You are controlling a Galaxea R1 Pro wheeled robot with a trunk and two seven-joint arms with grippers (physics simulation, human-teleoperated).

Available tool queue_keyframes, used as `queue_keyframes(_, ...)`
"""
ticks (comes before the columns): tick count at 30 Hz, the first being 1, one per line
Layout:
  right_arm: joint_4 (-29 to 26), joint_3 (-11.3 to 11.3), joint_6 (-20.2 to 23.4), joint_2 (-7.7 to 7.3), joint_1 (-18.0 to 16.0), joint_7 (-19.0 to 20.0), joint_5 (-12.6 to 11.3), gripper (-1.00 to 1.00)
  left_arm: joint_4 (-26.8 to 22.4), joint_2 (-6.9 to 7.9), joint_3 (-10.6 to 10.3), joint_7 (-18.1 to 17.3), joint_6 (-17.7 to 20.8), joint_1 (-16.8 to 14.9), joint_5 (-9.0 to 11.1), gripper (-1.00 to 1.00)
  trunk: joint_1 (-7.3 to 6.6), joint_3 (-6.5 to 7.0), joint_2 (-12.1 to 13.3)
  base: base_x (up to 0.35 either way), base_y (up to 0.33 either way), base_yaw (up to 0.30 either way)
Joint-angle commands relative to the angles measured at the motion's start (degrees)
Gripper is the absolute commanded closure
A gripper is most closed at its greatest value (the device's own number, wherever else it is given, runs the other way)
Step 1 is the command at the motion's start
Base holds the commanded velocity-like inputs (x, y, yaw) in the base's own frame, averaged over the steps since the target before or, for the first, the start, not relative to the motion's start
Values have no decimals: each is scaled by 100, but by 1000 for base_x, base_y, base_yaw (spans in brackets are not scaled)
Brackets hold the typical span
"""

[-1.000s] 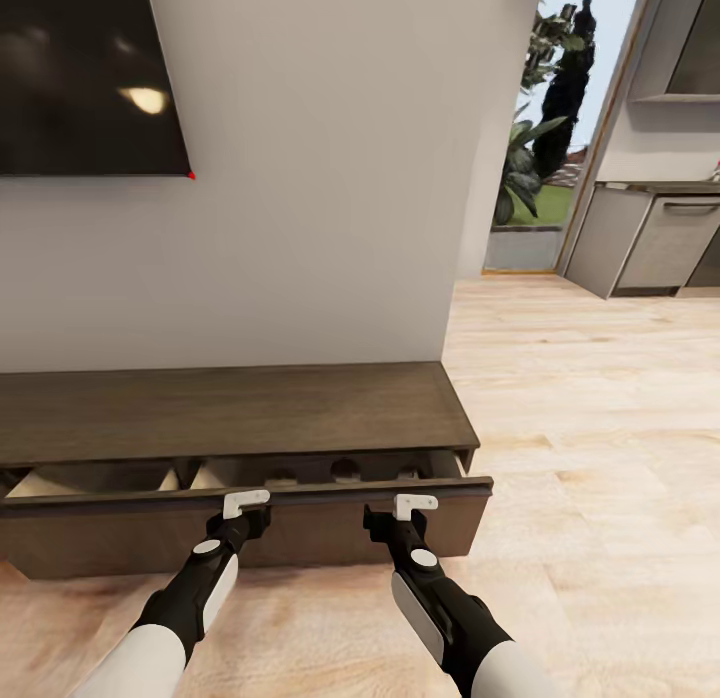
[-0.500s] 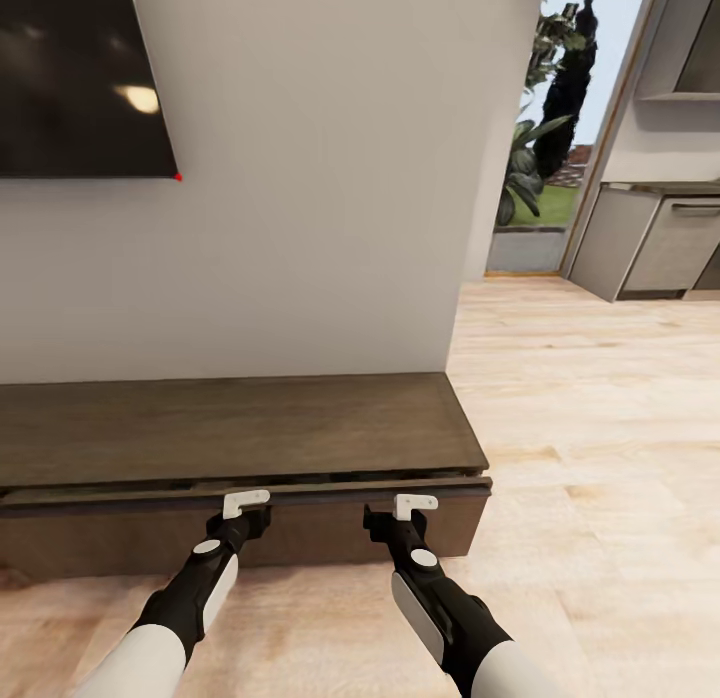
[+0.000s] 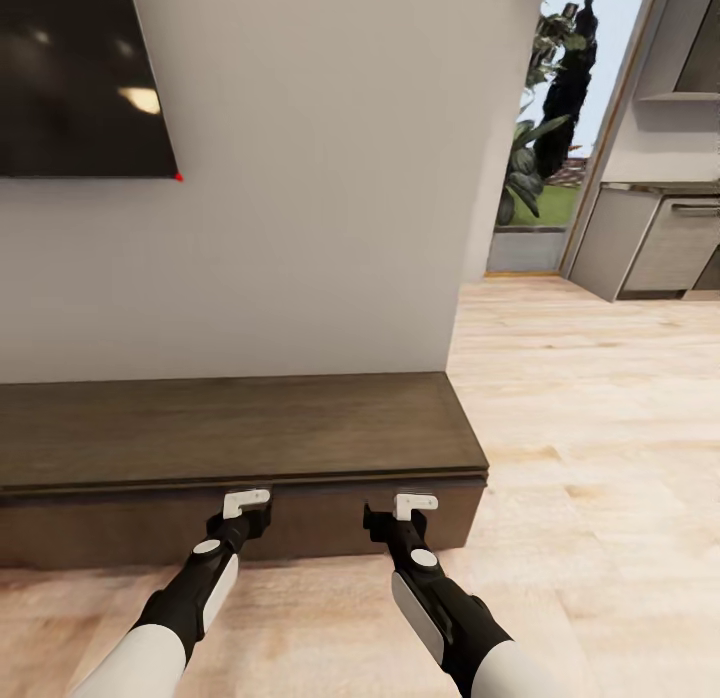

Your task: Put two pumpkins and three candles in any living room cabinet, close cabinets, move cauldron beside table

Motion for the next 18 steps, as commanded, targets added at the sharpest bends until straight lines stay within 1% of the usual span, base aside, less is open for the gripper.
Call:
queue_keyframes(1, -3, 17, 5, 0, -4, -38, -31, -100, -12, -6, 22, 1, 34, 0, -19, -100, -4, -5, -2, -243, 0, 0)
queue_keyframes(8, -3, 17, 5, 0, -4, -38, -31, -100, -12, -6, 27, -6, 52, 0, -14, -100, -4, -5, -2, -246, 0, 0)
queue_keyframes(11, -14, 17, 26, 0, -4, -41, -31, -100, -14, -4, 52, -7, 182, 0, -6, -100, -4, -5, -2, -310, 0, 0)
queue_keyframes(12, -41, 17, 70, 0, -4, -53, -31, -100, -47, 1, 79, -7, 464, 0, 1, -100, -4, -5, -2, -334, 0, 0)
queue_keyframes(14, -87, 17, 159, 0, -4, -64, -31, -100, -69, 4, 97, -7, 794, -6, 12, -100, -4, -5, -2, -336, 0, 0)
queue_keyframes(15, -184, 17, 335, 0, -4, -69, -31, -100, -153, 5, 106, -5, 1094, -7, 17, -100, -4, -5, -2, -337, 0, 0)
queue_keyframes(16, -382, 17, 718, 0, -4, -74, -31, -100, -351, 4, 113, -1, 1527, -9, 16, -100, -4, -5, -2, -338, 0, 0)
queue_keyframes(18, -597, 9, 1151, 0, -4, -82, -31, -100, -559, 7, 116, 1, 1991, -9, 14, -100, -4, -5, -2, -338, 0, 0)
